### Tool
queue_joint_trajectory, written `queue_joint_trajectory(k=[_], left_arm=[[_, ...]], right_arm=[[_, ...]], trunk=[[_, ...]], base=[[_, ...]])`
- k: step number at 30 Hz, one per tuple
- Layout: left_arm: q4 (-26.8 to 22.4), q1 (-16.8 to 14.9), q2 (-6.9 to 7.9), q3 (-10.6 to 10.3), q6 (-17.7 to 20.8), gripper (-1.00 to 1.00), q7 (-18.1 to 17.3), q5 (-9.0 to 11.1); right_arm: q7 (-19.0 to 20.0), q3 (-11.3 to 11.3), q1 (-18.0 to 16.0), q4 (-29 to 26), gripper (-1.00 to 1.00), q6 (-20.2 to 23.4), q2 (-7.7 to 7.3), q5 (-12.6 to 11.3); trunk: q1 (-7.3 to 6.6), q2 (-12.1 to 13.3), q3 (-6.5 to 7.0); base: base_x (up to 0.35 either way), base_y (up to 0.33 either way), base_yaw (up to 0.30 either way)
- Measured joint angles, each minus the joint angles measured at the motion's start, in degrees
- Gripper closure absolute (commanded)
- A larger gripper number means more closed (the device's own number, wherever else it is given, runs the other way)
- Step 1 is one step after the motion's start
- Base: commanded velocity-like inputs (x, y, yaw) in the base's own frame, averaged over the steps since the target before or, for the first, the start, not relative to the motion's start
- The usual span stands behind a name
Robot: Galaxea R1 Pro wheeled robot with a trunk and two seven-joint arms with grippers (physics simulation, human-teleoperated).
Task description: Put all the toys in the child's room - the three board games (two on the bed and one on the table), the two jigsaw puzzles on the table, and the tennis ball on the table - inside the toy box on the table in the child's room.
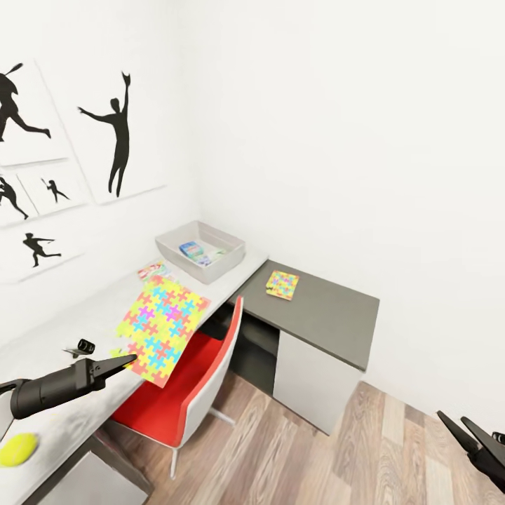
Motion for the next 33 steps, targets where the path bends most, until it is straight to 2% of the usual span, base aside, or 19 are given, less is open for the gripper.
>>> queue_joint_trajectory(k=[8, 16, 25, 33], left_arm=[[0.0, 0.01, 0.0, 0.06, 0.0, 1.0, 0.0, 0.02], [0.02, 0.09, 0.0, 0.09, 0.0, 1.0, -0.08, 0.08], [0.02, 0.18, 0.0, 0.09, 0.0, 1.0, -0.09, 0.09], [0.0, 0.19, 0.05, 0.13, 0.01, 1.0, -0.1, 0.06]], right_arm=[[-0.07, -0.05, 0.0, 0.41, -1.0, 0.0, -0.02, -0.01], [-0.01, -0.06, 0.0, 0.43, -1.0, 0.0, -0.02, 0.0], [0.0, -0.06, 0.01, 0.43, -1.0, 0.0, -0.02, 0.0], [-0.03, -0.04, 0.0, 0.47, -1.0, 0.0, -0.01, -0.02]], trunk=[[0.0, 0.0, -0.59], [0.01, 0.0, -1.07], [0.02, 0.0, -1.59], [0.01, 0.0, -2.05]], base=[[0.306, -0.074, -0.189], [0.259, -0.225, -0.22], [0.103, -0.256, -0.222], [0.135, -0.021, -0.222]])
